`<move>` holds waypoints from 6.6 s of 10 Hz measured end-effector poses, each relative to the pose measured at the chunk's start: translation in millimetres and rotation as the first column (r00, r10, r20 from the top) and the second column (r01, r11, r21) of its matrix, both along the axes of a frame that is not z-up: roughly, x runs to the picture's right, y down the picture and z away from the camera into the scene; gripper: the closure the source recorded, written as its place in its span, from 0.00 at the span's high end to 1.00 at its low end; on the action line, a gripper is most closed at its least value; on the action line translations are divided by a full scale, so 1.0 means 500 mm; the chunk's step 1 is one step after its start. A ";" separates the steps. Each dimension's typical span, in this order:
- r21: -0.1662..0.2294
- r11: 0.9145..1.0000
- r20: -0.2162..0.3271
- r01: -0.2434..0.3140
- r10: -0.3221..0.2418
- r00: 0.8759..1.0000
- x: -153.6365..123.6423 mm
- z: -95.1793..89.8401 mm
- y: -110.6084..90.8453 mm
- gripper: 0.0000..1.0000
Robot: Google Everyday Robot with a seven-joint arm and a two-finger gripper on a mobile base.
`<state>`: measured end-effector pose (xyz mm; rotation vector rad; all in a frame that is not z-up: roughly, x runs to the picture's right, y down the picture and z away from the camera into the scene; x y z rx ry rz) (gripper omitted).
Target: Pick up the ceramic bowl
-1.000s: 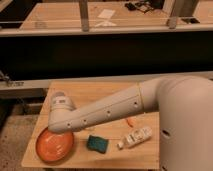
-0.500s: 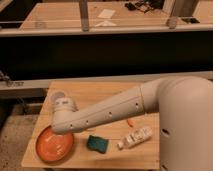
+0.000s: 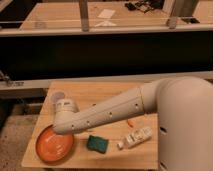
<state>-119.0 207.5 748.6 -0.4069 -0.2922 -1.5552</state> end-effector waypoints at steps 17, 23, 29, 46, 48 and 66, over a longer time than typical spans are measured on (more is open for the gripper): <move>-0.022 0.986 0.128 0.165 -0.161 0.979 -0.035 0.048 0.027 0.53; -0.022 0.975 0.171 0.220 -0.214 0.962 -0.049 0.057 0.023 0.65; -0.020 0.963 0.209 0.270 -0.260 0.943 -0.071 0.061 0.019 0.75; 0.001 0.927 0.301 0.374 -0.357 0.884 -0.110 0.048 -0.005 0.75; 0.005 0.923 0.308 0.386 -0.368 0.877 -0.112 0.046 -0.009 0.75; 0.044 0.885 0.388 0.463 -0.442 0.808 -0.116 0.009 -0.040 0.17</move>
